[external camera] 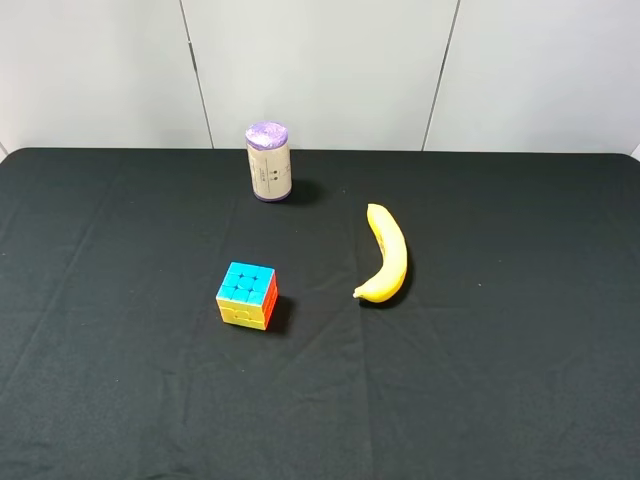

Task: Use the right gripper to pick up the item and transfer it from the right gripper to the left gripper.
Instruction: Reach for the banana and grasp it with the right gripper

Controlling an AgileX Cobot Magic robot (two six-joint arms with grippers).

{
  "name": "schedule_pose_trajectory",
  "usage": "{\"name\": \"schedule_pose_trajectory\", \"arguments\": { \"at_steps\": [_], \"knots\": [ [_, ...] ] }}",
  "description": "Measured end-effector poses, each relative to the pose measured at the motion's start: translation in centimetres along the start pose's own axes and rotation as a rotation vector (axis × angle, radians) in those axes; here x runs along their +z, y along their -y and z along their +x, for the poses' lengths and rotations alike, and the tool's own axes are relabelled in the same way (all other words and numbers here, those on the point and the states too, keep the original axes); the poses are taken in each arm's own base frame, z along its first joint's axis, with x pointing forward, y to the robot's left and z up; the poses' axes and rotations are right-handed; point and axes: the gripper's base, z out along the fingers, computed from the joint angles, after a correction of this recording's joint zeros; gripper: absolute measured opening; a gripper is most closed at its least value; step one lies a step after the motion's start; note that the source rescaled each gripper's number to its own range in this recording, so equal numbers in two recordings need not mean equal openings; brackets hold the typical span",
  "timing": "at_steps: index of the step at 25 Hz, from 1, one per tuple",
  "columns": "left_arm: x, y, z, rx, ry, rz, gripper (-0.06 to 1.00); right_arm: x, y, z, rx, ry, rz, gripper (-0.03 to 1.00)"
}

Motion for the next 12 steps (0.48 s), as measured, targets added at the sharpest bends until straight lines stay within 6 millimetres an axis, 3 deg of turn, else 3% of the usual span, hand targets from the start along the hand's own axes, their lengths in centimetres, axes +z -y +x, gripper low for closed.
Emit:
{"name": "schedule_pose_trajectory", "arguments": {
  "at_steps": [12],
  "knots": [
    [0.00, 0.00, 0.00, 0.001, 0.000, 0.000, 0.97, 0.00, 0.00, 0.00, 0.000, 0.000, 0.000, 1.00]
  ]
}}
